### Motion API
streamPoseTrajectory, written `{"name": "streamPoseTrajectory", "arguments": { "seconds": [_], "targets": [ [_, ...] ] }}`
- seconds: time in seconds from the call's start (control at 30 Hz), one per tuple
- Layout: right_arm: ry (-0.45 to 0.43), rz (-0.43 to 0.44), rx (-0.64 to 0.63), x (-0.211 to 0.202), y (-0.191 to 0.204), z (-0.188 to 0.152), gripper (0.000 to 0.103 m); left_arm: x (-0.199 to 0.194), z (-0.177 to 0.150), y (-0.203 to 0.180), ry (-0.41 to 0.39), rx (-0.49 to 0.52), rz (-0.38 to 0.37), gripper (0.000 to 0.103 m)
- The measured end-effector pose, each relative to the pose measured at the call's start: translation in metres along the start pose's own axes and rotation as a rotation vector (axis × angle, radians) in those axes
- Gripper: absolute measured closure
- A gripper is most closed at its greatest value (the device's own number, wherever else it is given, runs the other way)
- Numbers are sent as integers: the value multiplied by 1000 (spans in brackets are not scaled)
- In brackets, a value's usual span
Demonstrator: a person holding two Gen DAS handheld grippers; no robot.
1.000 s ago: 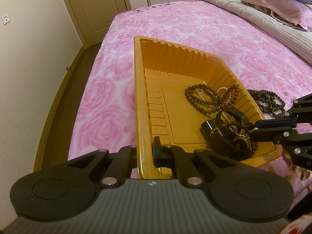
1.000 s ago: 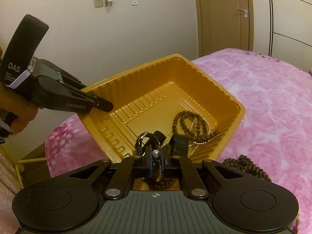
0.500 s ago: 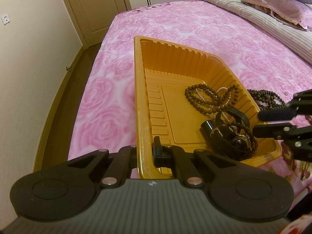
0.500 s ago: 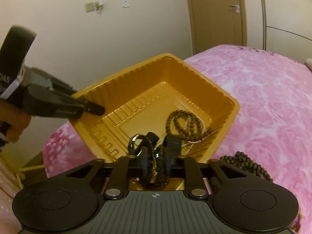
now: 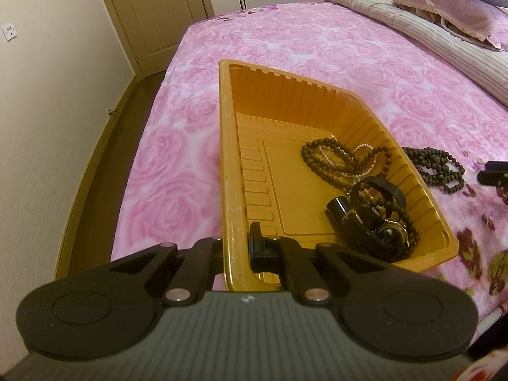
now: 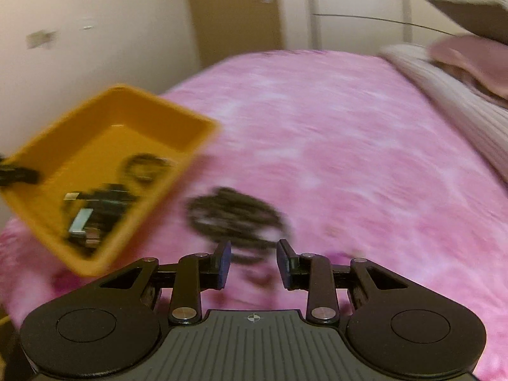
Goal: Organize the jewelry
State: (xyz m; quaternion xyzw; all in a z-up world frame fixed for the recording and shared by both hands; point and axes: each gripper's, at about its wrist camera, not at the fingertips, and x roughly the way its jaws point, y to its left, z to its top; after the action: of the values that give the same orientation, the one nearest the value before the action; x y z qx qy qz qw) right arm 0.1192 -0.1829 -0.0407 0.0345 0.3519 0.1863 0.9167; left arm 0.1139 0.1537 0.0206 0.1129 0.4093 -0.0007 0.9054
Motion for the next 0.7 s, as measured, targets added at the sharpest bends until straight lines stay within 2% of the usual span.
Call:
{"name": "streamPoseTrajectory", "arguments": {
  "seconds": [0.23, 0.7],
  "targets": [
    [-8, -106, 60, 8, -40, 1, 71, 0, 0, 0, 0, 1, 1, 100],
    [18, -149, 34, 54, -39, 9, 74, 0, 0, 0, 1, 1, 0, 100]
  ]
}}
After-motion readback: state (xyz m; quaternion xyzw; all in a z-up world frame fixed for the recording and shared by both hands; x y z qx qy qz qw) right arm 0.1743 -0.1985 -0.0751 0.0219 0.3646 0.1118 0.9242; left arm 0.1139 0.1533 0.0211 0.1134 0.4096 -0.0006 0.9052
